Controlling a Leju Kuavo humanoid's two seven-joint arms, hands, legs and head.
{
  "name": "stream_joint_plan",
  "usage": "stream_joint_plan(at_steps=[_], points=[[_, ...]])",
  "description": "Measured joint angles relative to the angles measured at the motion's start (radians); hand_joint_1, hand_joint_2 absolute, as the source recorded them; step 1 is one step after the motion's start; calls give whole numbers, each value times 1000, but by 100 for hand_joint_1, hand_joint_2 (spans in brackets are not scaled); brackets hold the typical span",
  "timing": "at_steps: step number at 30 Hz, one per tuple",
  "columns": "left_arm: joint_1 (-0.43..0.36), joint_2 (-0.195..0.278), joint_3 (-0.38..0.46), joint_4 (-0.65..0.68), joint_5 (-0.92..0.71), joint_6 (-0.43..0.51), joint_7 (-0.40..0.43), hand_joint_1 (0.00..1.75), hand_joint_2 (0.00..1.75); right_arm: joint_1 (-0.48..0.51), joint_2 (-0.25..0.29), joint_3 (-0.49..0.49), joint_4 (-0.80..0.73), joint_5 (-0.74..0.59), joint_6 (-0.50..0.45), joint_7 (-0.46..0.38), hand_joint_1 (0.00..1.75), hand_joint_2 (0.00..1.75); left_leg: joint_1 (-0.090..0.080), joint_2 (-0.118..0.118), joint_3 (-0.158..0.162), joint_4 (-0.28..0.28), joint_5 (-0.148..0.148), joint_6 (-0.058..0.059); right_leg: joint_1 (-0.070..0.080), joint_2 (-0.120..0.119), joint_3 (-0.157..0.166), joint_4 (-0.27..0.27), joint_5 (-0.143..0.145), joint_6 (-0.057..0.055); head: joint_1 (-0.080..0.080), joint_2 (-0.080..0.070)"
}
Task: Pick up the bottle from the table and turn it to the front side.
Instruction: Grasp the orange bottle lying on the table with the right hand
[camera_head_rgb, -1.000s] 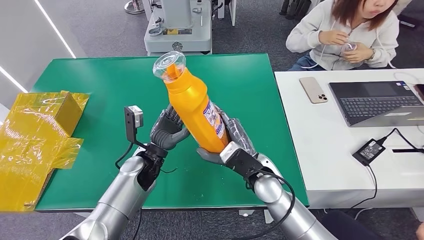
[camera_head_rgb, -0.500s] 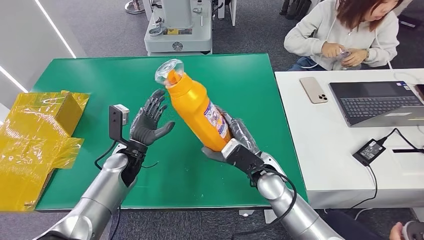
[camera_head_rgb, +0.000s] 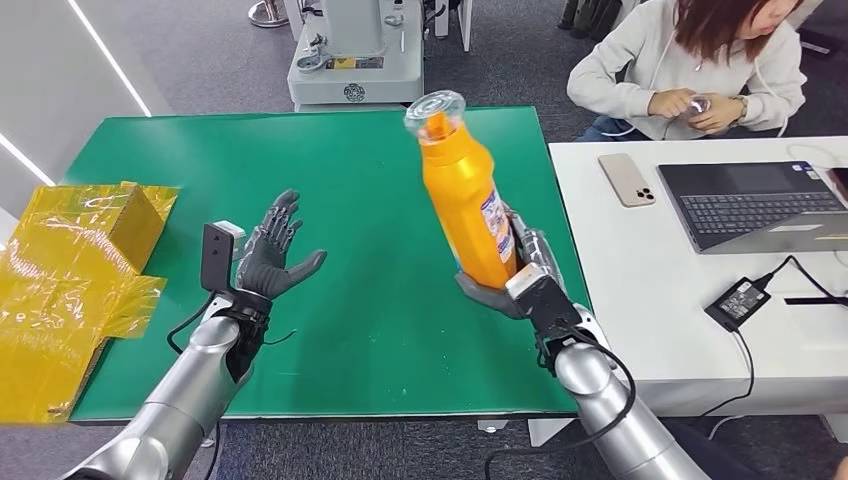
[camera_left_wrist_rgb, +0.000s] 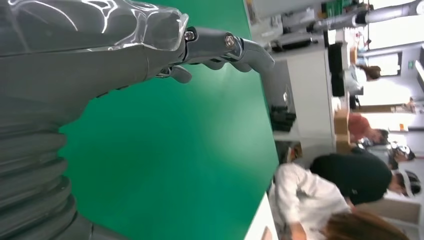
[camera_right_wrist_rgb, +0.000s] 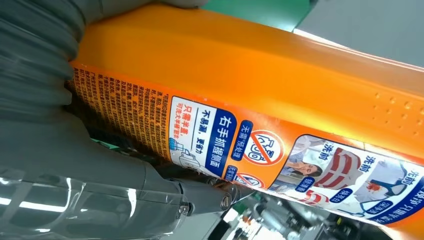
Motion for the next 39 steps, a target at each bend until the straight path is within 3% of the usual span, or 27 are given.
stream_joint_plan(at_steps=[10, 15, 26, 39], points=[[22, 30, 45, 14, -29, 44, -14, 0, 175, 117, -43, -104, -133, -4, -23, -12, 175, 175, 0, 0, 0, 0, 0, 0, 0, 0, 0, 0, 0, 0, 0, 0], [38, 27, 54, 4, -22, -39, -12, 0, 175, 130, -44, -119, -127, 49, -24, 6, 175, 175, 0, 0, 0, 0, 0, 0, 0, 0, 0, 0, 0, 0, 0, 0], [72, 8, 48, -270, 170, -260, 151, 0, 175, 18, -40, -144, 94, 78, 8, 13, 174, 175, 0, -1, -1, 1, 0, 0, 0, -1, 0, 0, 0, 0, 0, 0], [62, 27, 10, -396, 214, -266, 157, 0, 175, -21, -18, -145, 209, 99, 8, 19, 174, 175, 0, -1, -1, 1, 0, 0, 0, -1, -1, 1, 0, 0, 0, 0]])
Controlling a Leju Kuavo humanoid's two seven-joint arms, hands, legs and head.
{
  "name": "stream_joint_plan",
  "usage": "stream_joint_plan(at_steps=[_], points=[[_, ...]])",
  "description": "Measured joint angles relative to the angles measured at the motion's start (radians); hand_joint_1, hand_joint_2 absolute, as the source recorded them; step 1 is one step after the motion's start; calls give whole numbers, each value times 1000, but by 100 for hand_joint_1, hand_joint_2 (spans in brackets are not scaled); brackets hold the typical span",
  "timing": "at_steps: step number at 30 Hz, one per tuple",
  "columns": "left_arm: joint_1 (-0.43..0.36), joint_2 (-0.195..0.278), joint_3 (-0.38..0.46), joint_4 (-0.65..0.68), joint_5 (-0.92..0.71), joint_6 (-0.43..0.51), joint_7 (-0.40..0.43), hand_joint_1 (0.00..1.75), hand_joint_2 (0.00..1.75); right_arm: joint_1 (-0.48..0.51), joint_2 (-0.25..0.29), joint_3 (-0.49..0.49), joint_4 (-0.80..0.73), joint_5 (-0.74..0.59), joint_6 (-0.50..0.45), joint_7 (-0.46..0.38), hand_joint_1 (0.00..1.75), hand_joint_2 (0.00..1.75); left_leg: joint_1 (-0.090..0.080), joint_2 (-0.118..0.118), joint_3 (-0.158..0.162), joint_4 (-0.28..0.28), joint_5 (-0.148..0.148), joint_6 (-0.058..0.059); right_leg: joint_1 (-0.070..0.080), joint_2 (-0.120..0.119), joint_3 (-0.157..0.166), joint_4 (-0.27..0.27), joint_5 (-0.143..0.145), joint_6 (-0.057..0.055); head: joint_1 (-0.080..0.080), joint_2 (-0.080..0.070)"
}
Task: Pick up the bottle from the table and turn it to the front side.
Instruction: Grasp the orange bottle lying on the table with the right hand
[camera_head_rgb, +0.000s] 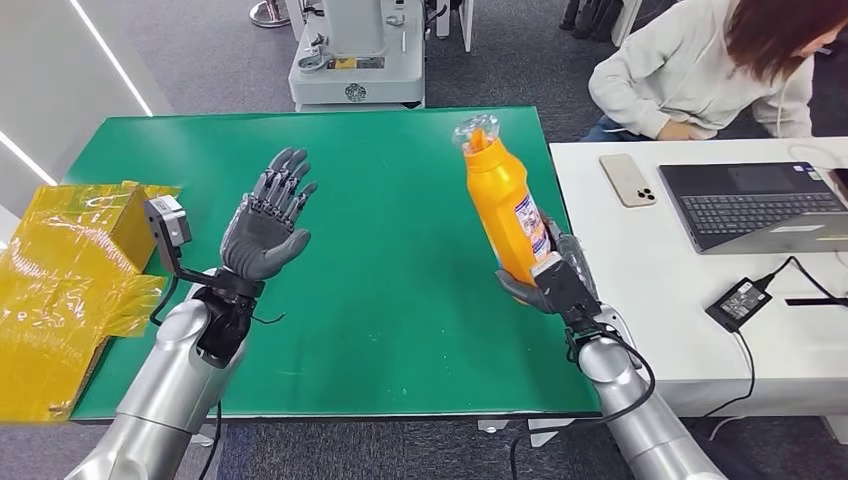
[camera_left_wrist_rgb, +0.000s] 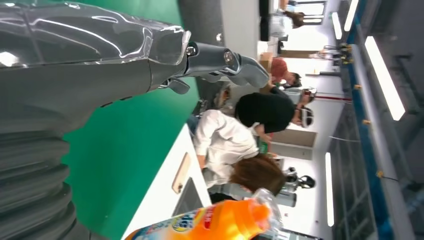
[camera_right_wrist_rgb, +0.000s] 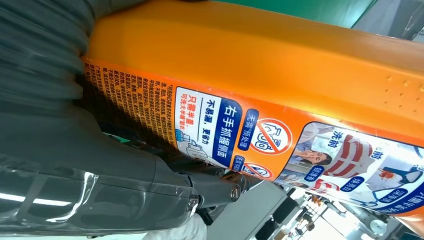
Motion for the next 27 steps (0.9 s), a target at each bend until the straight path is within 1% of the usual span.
stream_joint_plan(at_steps=[3, 6, 12, 16, 20, 24, 27], points=[[-11, -4, -26, -2, -17, 5, -8, 0, 175, -3, 8, -4, 8, 8, 2, -9, 174, 175, 0, 0, 0, 0, 0, 0, 0, 0, 0, 0, 0, 0, 0, 0], [-28, -21, -50, 24, -28, 12, -31, 0, 175, -15, 23, -4, 2, 14, 20, -16, 173, 175, 0, 0, -1, 0, 0, 0, 0, 1, 0, 0, 0, 0, 0, 0], [-39, -34, -59, 53, -31, 14, -49, 0, 175, -32, 37, 0, -10, 13, 40, -8, 173, 175, 0, 1, 0, 1, 0, 0, 0, 2, 0, 0, 1, 0, 0, 0], [-62, -60, -69, 128, -19, 1, -45, 0, 175, -82, 86, 32, -53, 7, 105, 13, 174, 175, 0, 2, -1, 1, 0, 0, 0, 2, -1, 2, 1, 0, 0, 0], [-94, -82, -71, 203, 12, -24, -27, 0, 175, -135, 141, 102, -69, 6, 168, 44, 174, 175, 0, 4, -1, 1, 0, -1, 0, 5, -3, 2, 1, 0, 0, 0], [-128, -105, -71, 288, 48, -47, -21, 0, 175, -191, 197, 189, -71, -5, 185, 70, 170, 175, 0, 3, -1, 0, 1, -2, 0, 4, -3, 3, 1, 0, 0, 0], [-145, -116, -71, 333, 65, -58, -20, 0, 175, -222, 225, 231, -63, -17, 190, 82, 168, 175, 0, 3, -1, 0, 1, -2, 0, 4, -4, 3, 1, 0, 0, 0]])
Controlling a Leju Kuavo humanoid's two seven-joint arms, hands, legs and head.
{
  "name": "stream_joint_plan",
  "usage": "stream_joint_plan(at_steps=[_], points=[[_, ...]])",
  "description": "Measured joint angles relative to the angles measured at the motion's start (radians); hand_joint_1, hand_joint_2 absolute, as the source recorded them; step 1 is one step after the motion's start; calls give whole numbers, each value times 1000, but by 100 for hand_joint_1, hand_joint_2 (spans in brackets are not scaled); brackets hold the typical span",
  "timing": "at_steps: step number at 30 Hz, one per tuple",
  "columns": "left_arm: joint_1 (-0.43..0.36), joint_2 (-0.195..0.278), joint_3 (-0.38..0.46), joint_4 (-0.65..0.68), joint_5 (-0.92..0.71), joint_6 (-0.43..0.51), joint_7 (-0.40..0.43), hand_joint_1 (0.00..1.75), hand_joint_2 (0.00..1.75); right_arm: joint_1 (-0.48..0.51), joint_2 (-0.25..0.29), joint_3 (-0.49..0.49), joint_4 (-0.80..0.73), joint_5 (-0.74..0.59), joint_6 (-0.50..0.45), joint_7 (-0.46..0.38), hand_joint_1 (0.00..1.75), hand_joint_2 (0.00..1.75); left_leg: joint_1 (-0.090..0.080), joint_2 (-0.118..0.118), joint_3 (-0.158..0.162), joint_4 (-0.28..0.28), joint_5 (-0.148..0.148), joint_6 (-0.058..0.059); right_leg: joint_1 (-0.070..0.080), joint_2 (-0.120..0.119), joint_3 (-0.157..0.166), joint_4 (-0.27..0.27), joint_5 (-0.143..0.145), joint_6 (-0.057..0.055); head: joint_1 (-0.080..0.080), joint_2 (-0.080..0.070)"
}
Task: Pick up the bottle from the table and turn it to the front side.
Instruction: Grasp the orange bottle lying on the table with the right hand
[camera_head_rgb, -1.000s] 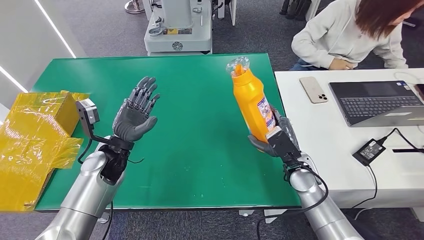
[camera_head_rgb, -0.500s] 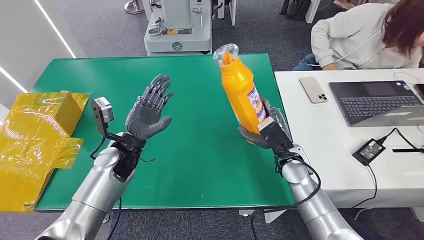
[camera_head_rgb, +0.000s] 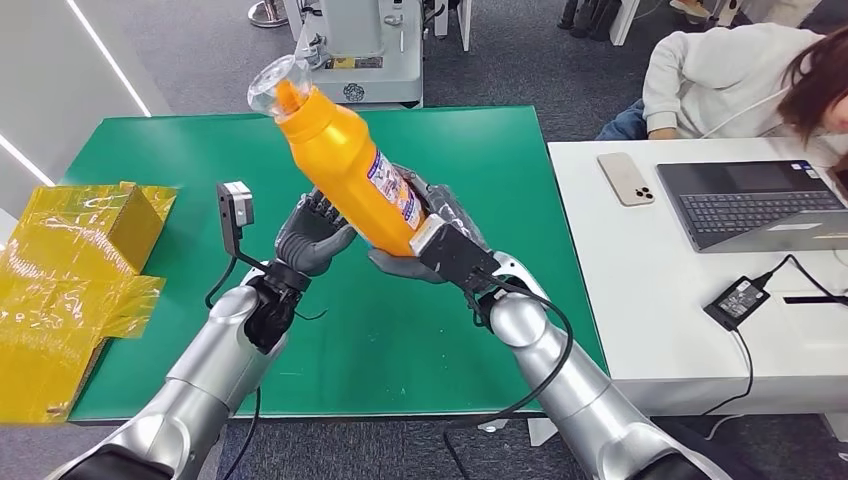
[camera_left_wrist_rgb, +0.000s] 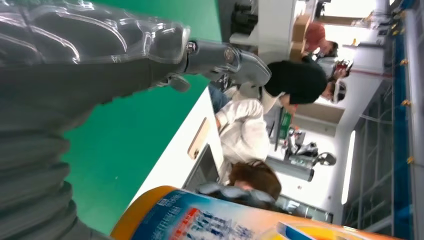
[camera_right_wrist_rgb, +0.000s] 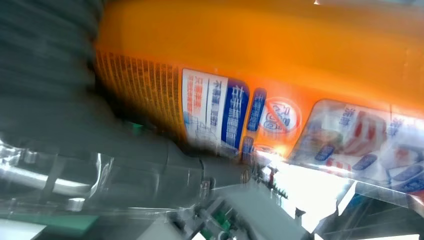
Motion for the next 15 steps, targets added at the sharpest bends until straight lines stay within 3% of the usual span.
stream_joint_plan(at_steps=[15], points=[[-10, 16, 0, 38, -20, 82, 3, 0, 175, -69, 46, 24, 163, -74, -21, -26, 174, 175, 0, -1, -1, 1, 0, 0, 0, -1, 0, 0, 0, 0, 0, 0]])
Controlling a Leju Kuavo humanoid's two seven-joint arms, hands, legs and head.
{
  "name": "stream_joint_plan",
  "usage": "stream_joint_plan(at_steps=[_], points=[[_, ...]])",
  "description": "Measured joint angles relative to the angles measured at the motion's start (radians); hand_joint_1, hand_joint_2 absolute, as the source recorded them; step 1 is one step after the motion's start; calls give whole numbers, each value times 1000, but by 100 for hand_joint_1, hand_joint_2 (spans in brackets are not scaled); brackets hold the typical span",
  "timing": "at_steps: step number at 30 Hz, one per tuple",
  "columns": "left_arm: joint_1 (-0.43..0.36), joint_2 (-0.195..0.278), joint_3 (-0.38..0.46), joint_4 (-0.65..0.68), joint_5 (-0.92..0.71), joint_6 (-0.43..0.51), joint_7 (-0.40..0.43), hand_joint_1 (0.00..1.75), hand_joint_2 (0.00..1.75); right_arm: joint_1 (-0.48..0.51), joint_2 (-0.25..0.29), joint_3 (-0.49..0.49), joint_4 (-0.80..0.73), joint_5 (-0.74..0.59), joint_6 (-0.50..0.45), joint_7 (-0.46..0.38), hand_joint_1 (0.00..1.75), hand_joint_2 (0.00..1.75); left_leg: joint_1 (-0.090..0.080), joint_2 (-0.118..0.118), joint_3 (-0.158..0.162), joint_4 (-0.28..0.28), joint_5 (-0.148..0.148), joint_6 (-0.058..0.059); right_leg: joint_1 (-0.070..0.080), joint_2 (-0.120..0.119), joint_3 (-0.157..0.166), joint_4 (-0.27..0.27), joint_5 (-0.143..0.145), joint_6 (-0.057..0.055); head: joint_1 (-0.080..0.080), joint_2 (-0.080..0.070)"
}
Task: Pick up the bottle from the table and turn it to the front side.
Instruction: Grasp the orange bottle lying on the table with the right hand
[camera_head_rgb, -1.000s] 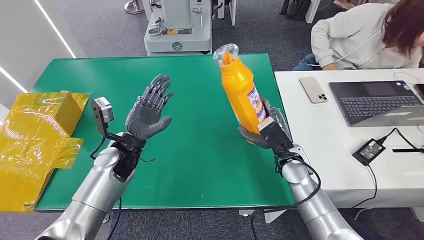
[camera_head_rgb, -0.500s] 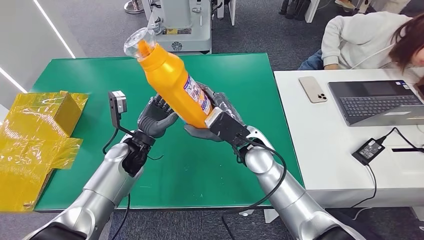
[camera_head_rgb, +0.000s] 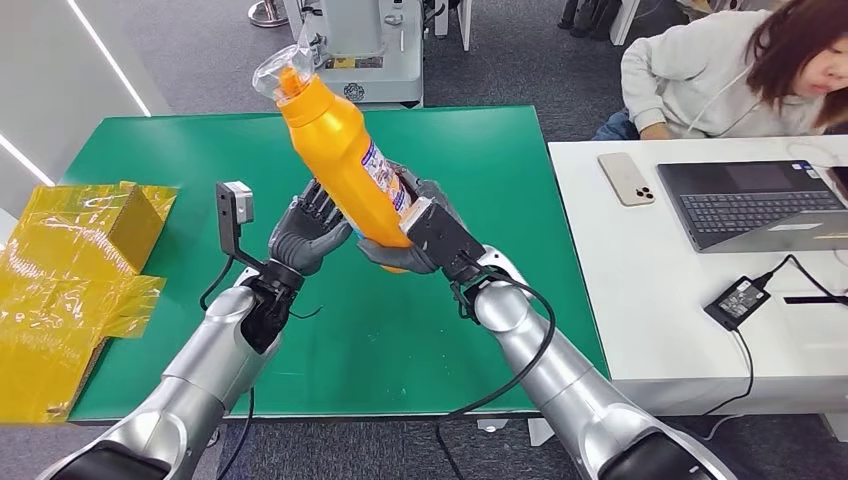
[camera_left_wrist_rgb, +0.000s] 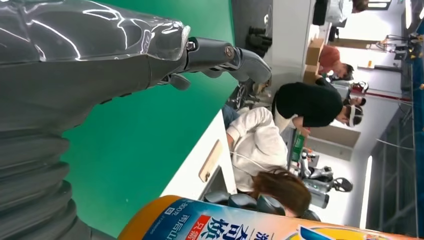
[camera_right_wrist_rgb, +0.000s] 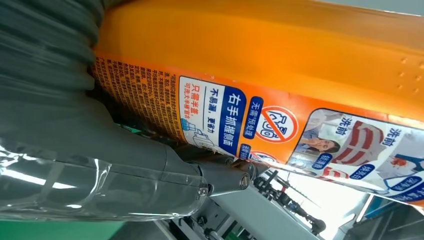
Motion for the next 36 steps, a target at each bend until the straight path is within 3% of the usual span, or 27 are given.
stream_joint_plan(at_steps=[4, 10, 16, 20, 30, 36], points=[[1, 11, 0, -2, -49, 75, -27, 0, 175, -3, 0, -21, 3, -10, -32, -1, 175, 175, 0, 0, 0, 0, 0, 0, 0, 0, 0, 0, 0, 0, 0, 0], [33, 47, 20, -93, -226, 249, -96, 0, 175, 51, -31, -128, -60, 17, -63, -19, 175, 175, 0, -1, -1, 0, 0, 0, 0, -1, 0, 0, 0, 0, 0, 0], [53, 61, 36, -169, -283, 274, -95, 0, 175, 108, -74, -199, -126, 35, -96, -45, 174, 175, 0, -1, -1, 1, 0, 0, 0, -1, 0, -1, 0, 0, 0, 0], [47, 55, 39, -172, -270, 234, -93, 0, 175, 129, -95, -215, -155, 34, -101, -48, 174, 175, 0, -1, -1, 1, 0, 0, 0, -1, -1, -1, 0, 0, 0, 0], [38, 32, 40, -196, -90, 17, -19, 0, 175, 131, -102, -216, -106, 29, -89, -55, 172, 175, 0, -1, -1, 1, 0, 0, 0, -1, -1, 0, 0, 0, 0, 0], [55, 36, 38, -281, -43, -29, 13, 0, 175, 122, -87, -216, -40, 33, -77, -55, 170, 175, 0, -1, -1, 1, 0, 0, 0, -1, -1, 0, 0, 0, 0, 0]])
